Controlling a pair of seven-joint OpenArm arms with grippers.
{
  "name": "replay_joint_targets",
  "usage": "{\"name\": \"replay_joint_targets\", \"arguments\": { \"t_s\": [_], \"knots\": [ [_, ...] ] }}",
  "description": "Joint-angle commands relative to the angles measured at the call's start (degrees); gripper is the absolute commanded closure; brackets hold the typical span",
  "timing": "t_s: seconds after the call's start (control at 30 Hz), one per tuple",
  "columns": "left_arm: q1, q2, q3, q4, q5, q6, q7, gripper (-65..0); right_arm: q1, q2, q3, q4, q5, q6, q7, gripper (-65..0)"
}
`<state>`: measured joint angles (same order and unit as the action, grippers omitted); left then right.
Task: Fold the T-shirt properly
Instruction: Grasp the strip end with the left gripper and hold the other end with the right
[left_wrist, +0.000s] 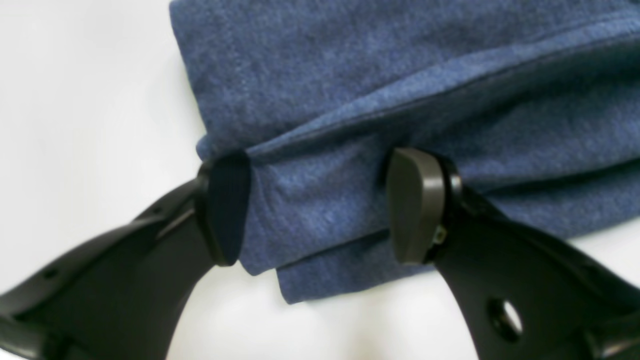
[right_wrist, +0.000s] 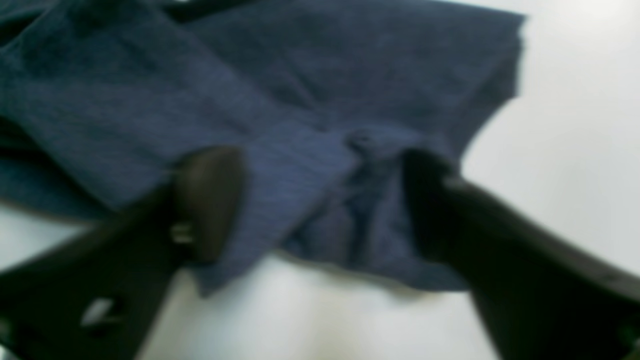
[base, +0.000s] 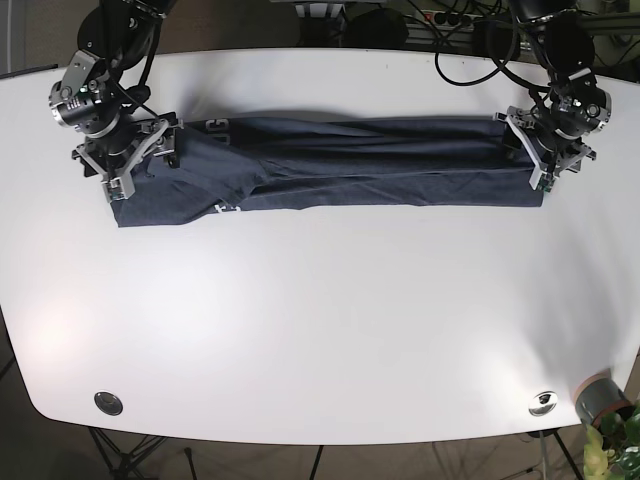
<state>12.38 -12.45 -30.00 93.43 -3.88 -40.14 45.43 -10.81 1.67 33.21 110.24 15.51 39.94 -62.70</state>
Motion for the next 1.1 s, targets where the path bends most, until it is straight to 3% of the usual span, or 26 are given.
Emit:
{"name": "replay_joint_targets", "arguments": {
  "t_s": [0.0, 0.2, 0.37, 0.67, 0.8, 1.07],
  "knots": [
    [-1.44, -0.87, -0.55, 2.00, -0.21, 0.14, -0.37, -38.5, 0.57, 0.75, 0.94, 2.78, 1.06, 0.06, 1.47, -58.5],
    [-2.23, 0.80, -0.55, 10.88, -0.30, 0.14, -0.02, -38.5, 0.92, 0.66, 0.41, 5.41, 1.06, 0.06, 1.47, -55.0],
    [-1.96, 2.12, -0.55, 15.36, -0.21, 0.14, -0.02, -38.5, 0.92, 1.80, -4.24, 5.41, 0.98, 0.06, 1.64, -53.7],
    [0.06, 2.21, -0.29, 13.25, -0.12, 0.14, -0.29, -38.5, 2.15, 1.54, -3.28, 4.89, 1.06, 0.06, 1.91, -53.7],
    [0.41, 2.21, -0.64, 10.79, -0.12, 0.14, -0.29, -38.5, 1.62, 1.01, -6.62, 4.62, 0.62, 0.06, 1.73, -53.7],
    [1.29, 1.85, -0.73, 3.67, 0.06, 0.14, -0.46, -38.5, 0.48, 1.19, -8.55, -5.14, 0.45, 0.06, 1.99, -53.7]
  ]
}}
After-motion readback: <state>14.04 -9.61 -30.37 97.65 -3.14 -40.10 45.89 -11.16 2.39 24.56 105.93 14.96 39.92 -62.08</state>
